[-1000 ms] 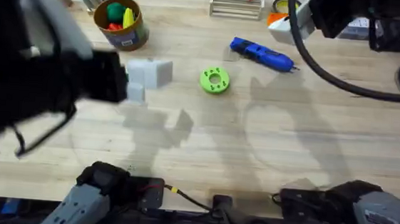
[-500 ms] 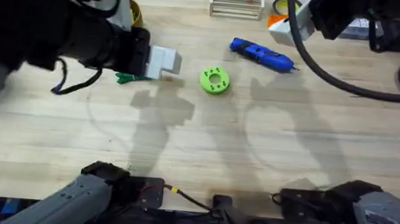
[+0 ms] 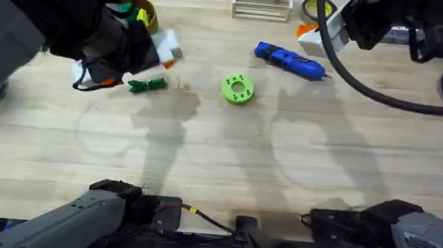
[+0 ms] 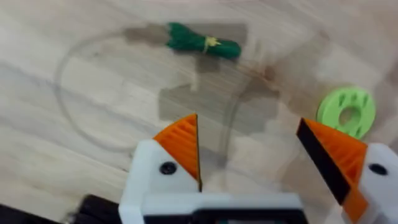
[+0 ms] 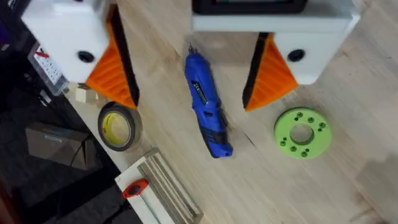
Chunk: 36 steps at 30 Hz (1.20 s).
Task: Pick up the gripper from the table and insert it into the empty holder that is missing its gripper. Then pick up a screw, insert it into the mounting hole, and use the screwdriver to tighten it. Finally, clean up the table by picking up the vegetable and placing it into the bucket.
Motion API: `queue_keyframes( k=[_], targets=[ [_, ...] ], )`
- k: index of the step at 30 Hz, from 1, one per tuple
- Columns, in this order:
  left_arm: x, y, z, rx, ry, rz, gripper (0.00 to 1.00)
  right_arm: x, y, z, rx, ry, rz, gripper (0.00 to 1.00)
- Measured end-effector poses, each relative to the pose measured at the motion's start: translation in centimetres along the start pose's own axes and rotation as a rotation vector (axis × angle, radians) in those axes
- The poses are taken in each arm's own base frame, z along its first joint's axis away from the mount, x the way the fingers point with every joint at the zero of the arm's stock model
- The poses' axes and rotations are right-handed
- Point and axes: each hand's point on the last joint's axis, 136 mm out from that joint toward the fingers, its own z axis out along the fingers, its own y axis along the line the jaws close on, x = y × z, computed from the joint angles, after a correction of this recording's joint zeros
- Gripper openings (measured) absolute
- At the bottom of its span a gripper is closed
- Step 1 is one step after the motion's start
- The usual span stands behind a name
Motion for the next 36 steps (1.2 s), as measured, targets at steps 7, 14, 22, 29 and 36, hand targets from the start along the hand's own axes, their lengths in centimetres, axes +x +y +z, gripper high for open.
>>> queue_keyframes(
  k=[7,14,22,29,36],
  targets=[
    [-1.0,1.5,0.7,-0.041,-0.003,-0.299,0.993,0.0,0.0,0.0,0.0,0.0,0.0,0.991],
    [-0.7,1.7,3.5,-0.106,0.078,-0.394,0.991,0.0,0.0,0.0,0.0,0.0,0.0,0.991],
    [-1.4,2.3,7.2,-0.134,0.079,-0.622,0.992,0.0,0.0,0.0,0.0,0.0,0.0,0.992],
    [-2.5,2.0,10.6,-0.125,0.073,-0.749,0.993,0.0,0.0,0.0,0.0,0.0,0.0,0.99],
    [-2.4,2.9,13.9,-0.185,0.107,-0.842,0.993,0.0,0.0,0.0,0.0,0.0,0.0,0.991]
  ],
)
